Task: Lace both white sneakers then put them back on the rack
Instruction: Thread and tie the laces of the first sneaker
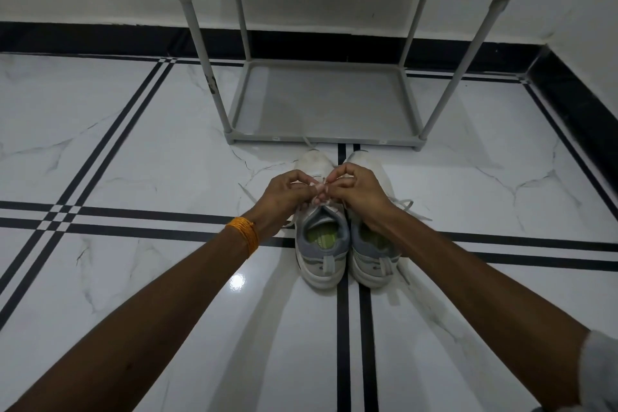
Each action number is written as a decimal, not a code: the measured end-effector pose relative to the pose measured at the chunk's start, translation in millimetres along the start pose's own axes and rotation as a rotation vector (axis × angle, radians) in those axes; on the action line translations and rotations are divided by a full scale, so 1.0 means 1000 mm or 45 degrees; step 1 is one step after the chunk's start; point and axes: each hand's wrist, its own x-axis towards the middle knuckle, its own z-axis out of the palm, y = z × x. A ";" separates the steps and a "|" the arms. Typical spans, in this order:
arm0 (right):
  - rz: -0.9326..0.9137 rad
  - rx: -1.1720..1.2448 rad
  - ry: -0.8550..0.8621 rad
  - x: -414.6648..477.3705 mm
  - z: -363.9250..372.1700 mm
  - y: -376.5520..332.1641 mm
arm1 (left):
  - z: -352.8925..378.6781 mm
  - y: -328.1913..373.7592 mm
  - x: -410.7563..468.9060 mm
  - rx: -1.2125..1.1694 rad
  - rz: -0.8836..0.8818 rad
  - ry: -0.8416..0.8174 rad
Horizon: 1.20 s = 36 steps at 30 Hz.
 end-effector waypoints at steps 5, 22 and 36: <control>-0.272 -0.313 -0.028 -0.008 0.000 0.003 | 0.003 -0.008 0.006 0.145 0.005 0.172; -0.466 -1.365 -0.011 -0.007 0.014 0.008 | 0.012 0.002 -0.010 1.267 0.808 0.271; -0.484 -1.049 0.186 -0.012 0.001 0.004 | -0.006 0.018 0.012 0.309 -0.260 -0.132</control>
